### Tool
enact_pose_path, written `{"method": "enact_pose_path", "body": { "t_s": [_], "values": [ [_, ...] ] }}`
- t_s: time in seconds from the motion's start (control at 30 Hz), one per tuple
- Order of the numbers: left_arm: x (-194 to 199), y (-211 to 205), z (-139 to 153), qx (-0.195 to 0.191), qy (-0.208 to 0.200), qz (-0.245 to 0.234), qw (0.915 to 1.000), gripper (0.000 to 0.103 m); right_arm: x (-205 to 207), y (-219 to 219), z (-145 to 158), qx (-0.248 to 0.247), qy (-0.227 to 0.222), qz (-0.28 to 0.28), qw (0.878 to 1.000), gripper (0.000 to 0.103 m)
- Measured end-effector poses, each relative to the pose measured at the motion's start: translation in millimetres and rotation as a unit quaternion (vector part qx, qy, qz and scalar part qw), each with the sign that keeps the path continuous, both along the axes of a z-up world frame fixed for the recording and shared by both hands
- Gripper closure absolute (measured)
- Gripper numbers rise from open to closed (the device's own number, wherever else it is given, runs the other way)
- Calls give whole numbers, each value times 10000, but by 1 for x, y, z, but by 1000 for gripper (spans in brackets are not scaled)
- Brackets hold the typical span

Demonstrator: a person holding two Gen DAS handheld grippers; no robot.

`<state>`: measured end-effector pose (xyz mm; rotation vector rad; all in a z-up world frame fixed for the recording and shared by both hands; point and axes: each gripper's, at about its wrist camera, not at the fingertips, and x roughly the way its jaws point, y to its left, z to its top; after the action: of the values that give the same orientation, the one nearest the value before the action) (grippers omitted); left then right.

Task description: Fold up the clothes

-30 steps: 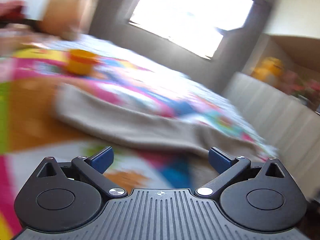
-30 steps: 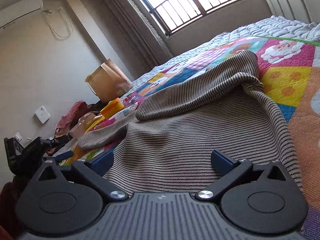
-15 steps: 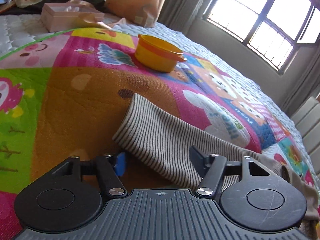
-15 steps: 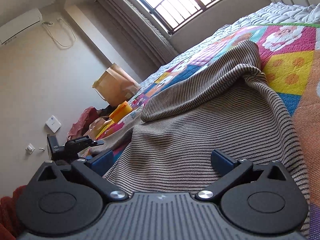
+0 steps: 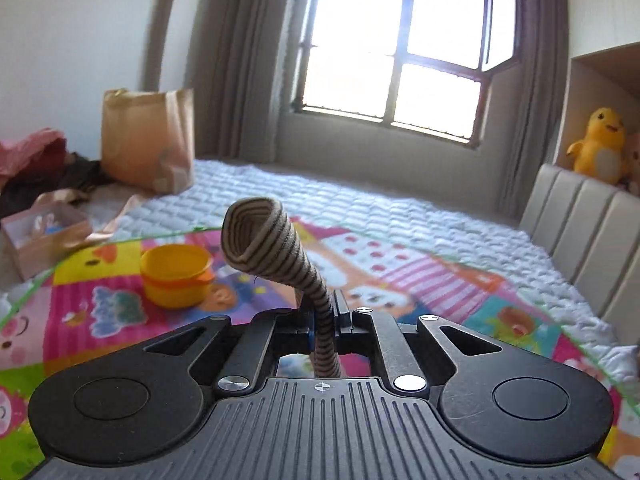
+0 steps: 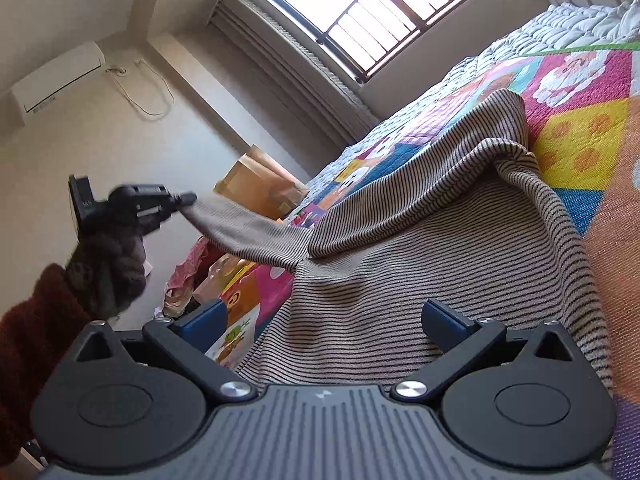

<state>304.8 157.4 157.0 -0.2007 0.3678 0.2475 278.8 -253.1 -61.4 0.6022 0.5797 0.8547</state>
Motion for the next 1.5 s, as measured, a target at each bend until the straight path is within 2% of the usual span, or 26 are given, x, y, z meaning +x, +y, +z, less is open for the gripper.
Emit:
{"method": "enact_pose_path", "body": {
  "t_s": [0.1,0.23,0.43,0.57,0.7,0.87,1.03,1.27,1.37,1.4,1.43,1.5],
  "values": [
    [20,-43,15,-42,-37,-427,9991,94,0,-2,0,34,18,9,10000,0],
    [53,-98,18,-193,-45,-998,9948,95,1,-1,0,62,23,37,10000,0],
    [98,-177,-10,-424,326,-1750,9831,94,5,-1,-2,172,72,87,9998,0],
    [111,-209,-35,-549,603,-2080,9747,91,6,-3,-3,210,80,137,9997,0],
    [111,-217,-50,-559,721,-2305,9688,83,7,-5,-2,266,108,169,9994,0],
    [104,-217,-55,-536,715,-2531,9633,79,7,-7,-3,281,114,174,9994,0],
    [90,-211,-62,-349,814,-2582,9620,63,7,-10,-3,308,125,174,9993,0],
    [61,-185,-82,-44,1082,-2499,9622,48,6,-11,-3,352,120,171,9992,0],
    [38,-163,-95,91,1214,-2381,9636,33,6,-9,-5,407,122,128,9990,0],
    [29,-155,-100,142,1220,-2339,9645,23,5,-9,-6,411,125,78,9990,0],
    [21,-147,-106,158,1233,-2303,9651,19,4,-9,-6,415,128,29,9991,0],
    [6,-130,-118,112,1285,-2258,9656,18,1,-6,-5,373,133,-71,9992,0]
  ]
}}
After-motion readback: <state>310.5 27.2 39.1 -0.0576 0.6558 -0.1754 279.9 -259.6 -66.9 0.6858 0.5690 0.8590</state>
